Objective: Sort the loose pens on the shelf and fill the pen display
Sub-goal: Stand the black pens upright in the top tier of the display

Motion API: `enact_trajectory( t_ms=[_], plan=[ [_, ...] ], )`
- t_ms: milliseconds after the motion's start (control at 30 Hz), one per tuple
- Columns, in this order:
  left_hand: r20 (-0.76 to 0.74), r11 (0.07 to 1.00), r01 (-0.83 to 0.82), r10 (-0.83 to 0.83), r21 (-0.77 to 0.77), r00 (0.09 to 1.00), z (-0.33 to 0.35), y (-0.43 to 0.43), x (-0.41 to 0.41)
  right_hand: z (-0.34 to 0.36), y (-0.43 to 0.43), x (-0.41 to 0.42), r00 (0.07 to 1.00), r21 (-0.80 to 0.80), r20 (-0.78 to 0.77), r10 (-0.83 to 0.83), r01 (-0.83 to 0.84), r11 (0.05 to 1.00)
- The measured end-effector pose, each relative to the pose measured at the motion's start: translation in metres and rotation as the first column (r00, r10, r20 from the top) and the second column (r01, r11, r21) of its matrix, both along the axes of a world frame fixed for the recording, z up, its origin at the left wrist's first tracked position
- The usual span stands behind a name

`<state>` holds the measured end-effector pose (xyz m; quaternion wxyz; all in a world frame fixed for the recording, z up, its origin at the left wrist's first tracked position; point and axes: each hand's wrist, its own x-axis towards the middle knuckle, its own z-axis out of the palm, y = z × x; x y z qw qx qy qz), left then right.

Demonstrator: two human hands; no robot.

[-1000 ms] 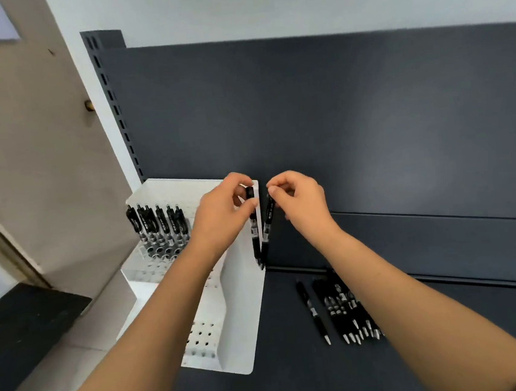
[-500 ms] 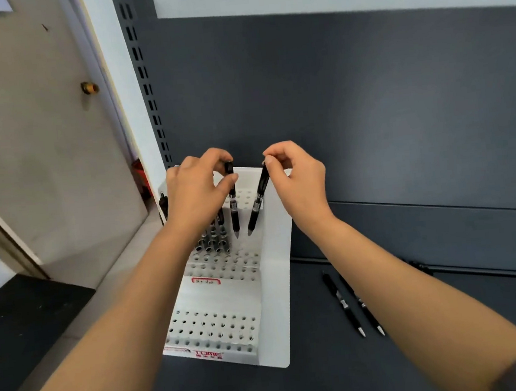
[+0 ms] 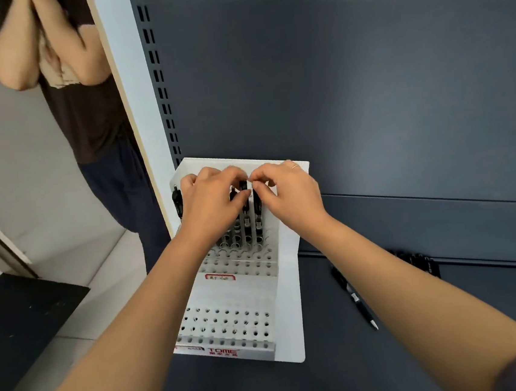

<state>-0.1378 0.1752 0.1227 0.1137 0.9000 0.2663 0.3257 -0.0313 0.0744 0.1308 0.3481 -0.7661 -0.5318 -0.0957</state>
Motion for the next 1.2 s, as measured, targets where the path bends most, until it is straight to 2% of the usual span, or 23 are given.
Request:
enact_trajectory(
  t_ms=[67,133,200,400,500,633,933,1033,1200],
  plan=[
    [-0.005,1.0,0.009,-0.009,0.009,1.0,-0.002,0.0,-0.002,-0.006,0.002,0.0,1.0,0.024,0.018,0.024,-0.025,0.999],
    [0.005,1.0,0.014,-0.014,0.008,1.0,-0.002,0.001,-0.001,-0.01,0.003,0.002,1.0,0.058,-0.027,0.005,-0.003,0.998],
    [0.006,1.0,0.016,-0.016,-0.001,1.0,-0.001,0.003,-0.002,-0.01,0.003,0.003,0.998,0.045,-0.067,-0.013,0.016,0.999],
    [0.013,1.0,0.018,-0.018,0.009,1.0,-0.001,0.003,-0.005,-0.013,-0.001,0.0,0.998,0.007,-0.006,-0.061,0.061,0.998],
    [0.017,0.999,0.024,-0.025,0.039,1.0,-0.001,0.004,-0.009,-0.013,-0.001,0.0,0.997,-0.002,-0.028,-0.075,0.075,0.997],
    [-0.042,0.996,0.028,-0.024,0.087,0.999,0.0,0.008,-0.012,-0.013,-0.001,0.0,0.998,-0.025,-0.028,-0.052,0.051,0.998],
    [-0.167,0.992,0.032,-0.011,0.118,0.986,0.005,0.0,-0.009,-0.014,-0.005,0.002,0.994,0.031,-0.112,-0.009,0.013,0.999],
    [-0.131,0.995,0.029,-0.016,0.095,0.991,0.007,-0.001,-0.009,-0.015,-0.005,0.003,0.997,0.028,-0.074,-0.02,0.022,0.999],
    [0.048,0.993,0.03,-0.036,0.115,0.998,0.014,-0.016,0.003,-0.013,-0.015,0.011,0.996,0.091,-0.038,-0.085,0.088,0.992]
  ],
)
